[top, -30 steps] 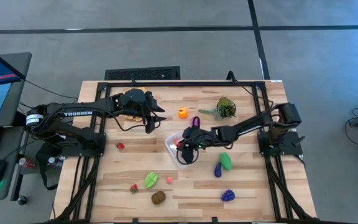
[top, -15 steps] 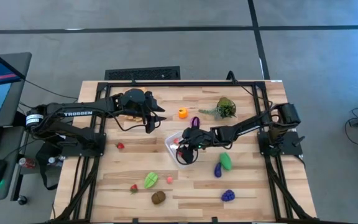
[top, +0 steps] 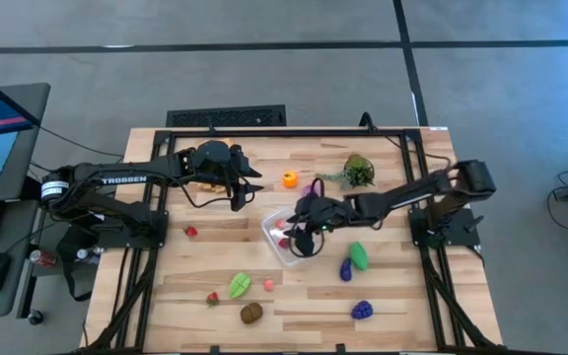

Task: Pick and placing Produce into tupperware
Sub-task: Put the orange into the transparent bin

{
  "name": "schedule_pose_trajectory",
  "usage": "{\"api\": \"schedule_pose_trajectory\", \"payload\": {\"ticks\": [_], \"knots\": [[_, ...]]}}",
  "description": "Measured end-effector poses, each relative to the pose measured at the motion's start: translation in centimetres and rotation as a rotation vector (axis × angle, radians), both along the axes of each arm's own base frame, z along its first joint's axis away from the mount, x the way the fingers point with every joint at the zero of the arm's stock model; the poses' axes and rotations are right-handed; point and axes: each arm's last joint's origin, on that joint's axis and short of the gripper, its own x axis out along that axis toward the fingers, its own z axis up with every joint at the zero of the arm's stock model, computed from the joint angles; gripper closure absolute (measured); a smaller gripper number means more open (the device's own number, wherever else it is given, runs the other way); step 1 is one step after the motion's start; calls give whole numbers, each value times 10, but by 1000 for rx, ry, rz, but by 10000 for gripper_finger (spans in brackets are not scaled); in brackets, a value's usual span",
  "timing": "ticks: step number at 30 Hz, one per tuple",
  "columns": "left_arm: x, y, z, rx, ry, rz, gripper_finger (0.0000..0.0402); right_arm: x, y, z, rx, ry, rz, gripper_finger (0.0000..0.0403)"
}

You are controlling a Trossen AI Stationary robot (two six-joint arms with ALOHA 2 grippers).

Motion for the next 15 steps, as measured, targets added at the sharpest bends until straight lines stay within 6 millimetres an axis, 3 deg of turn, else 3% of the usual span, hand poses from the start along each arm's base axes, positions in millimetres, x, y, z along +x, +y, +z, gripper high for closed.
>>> {"api": "schedule_pose_trajectory", "payload": {"ticks": [6,15], "knots": [[0,-1,0,-12,-4,-21,227,-33,-4,37,-39,34,4,168],[0,-1,0,-16,-4,-16,227,-80,-9,72,-46,73,1,168]]}}
